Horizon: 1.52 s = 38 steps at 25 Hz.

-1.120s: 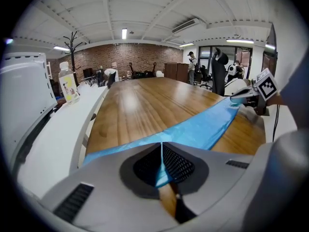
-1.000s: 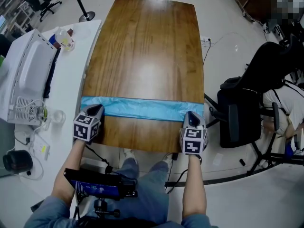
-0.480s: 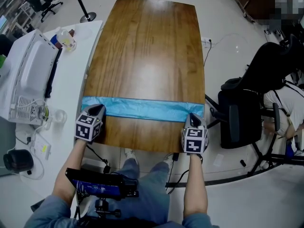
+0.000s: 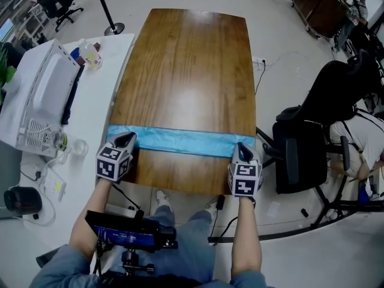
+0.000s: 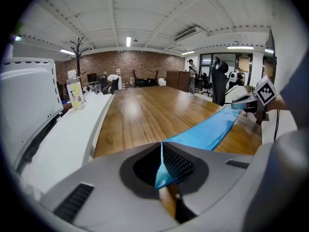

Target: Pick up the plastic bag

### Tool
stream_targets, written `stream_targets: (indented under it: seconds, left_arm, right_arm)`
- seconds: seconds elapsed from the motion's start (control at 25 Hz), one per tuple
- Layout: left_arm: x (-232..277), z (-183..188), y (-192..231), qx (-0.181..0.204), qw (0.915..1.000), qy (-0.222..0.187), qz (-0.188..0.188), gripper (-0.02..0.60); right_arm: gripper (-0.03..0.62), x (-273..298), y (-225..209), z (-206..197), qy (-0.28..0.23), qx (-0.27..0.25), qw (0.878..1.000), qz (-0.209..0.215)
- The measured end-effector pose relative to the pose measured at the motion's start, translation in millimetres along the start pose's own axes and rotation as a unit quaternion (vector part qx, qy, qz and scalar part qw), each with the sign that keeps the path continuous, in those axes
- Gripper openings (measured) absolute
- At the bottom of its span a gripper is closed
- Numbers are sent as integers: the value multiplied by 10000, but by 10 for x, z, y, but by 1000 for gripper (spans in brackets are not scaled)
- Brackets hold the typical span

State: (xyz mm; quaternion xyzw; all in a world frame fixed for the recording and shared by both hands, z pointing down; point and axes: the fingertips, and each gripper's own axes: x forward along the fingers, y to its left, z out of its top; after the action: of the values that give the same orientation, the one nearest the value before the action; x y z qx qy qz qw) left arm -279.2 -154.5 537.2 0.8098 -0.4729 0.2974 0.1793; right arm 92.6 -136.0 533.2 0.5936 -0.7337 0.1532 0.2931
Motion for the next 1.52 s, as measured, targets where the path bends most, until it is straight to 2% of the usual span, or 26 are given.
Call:
stream_targets:
  seconds: [0.2, 0.36, 0.52, 0.76, 0.96, 1.12, 1.28, 1.52]
  left_arm:
    - [-186, 436, -112, -60, 9975, -688, -144, 23]
    - [-381, 824, -250, -133, 9904, -1355, -248, 18]
    - [-705, 1307, -413, -397, 9723, -2239, -536, 8]
    - [-1165, 1908, -684, -182, 9429, -3192, -938, 3]
    - [-1419, 2233, -882, -107, 9279, -3574, -1059, 3]
    - [-1544, 2343, -1022, 56, 9249, -3635, -1111, 3]
    - [-1593, 2362, -1077, 146, 9249, -3628, -1130, 3]
    - [-1588, 2297, -1064, 158, 9271, -3559, -1168, 3]
  right_arm:
    - [3, -185, 56, 435, -547, -25, 9985, 96]
    - [3, -365, 152, 789, -1064, -66, 9940, 238]
    - [2, -592, 237, 1155, -1562, -88, 9868, 418]
    - [0, -992, 438, 1767, -2408, -162, 9669, 833]
    - [0, -1392, 659, 2223, -3157, -328, 9411, 1161]
    - [0, -1600, 847, 2416, -3478, -439, 9254, 1439]
    - [0, -1656, 995, 2447, -3533, -496, 9201, 1614]
    - [0, -1679, 1153, 2405, -3440, -425, 9221, 1717]
